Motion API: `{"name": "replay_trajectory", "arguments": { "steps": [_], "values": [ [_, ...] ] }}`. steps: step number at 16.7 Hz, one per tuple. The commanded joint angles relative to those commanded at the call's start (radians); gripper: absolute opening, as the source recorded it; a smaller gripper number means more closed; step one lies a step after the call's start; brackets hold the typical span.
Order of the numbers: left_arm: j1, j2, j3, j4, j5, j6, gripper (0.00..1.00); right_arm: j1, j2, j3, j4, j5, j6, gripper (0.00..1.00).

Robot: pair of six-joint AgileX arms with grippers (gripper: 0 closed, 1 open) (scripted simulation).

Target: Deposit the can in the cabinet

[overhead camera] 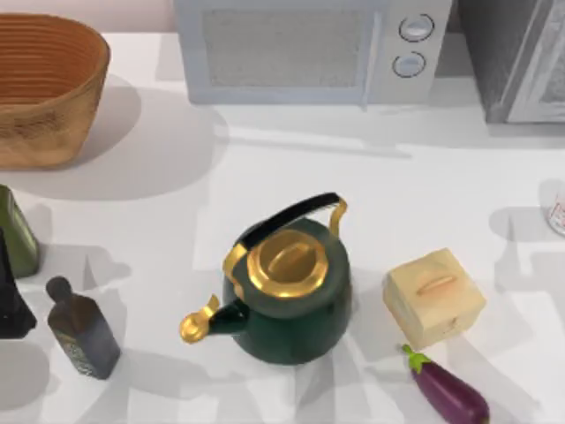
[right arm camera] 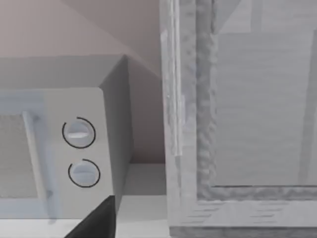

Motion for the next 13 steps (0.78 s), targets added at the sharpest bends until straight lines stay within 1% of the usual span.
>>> {"name": "replay_trajectory", "arguments": {
  "steps": [8, 13],
  "values": [
    [0.000, 0.000, 0.000, 0.000, 0.000, 0.000, 1.00, 0.016, 0.895, 0.082, 0.712, 0.014, 0.004, 1.00],
    [0.000, 0.000, 0.000, 0.000, 0.000, 0.000, 1.00, -0.031, 1.337, 0.102, 1.047, -0.001, -0.015, 1.00]
  ]
}}
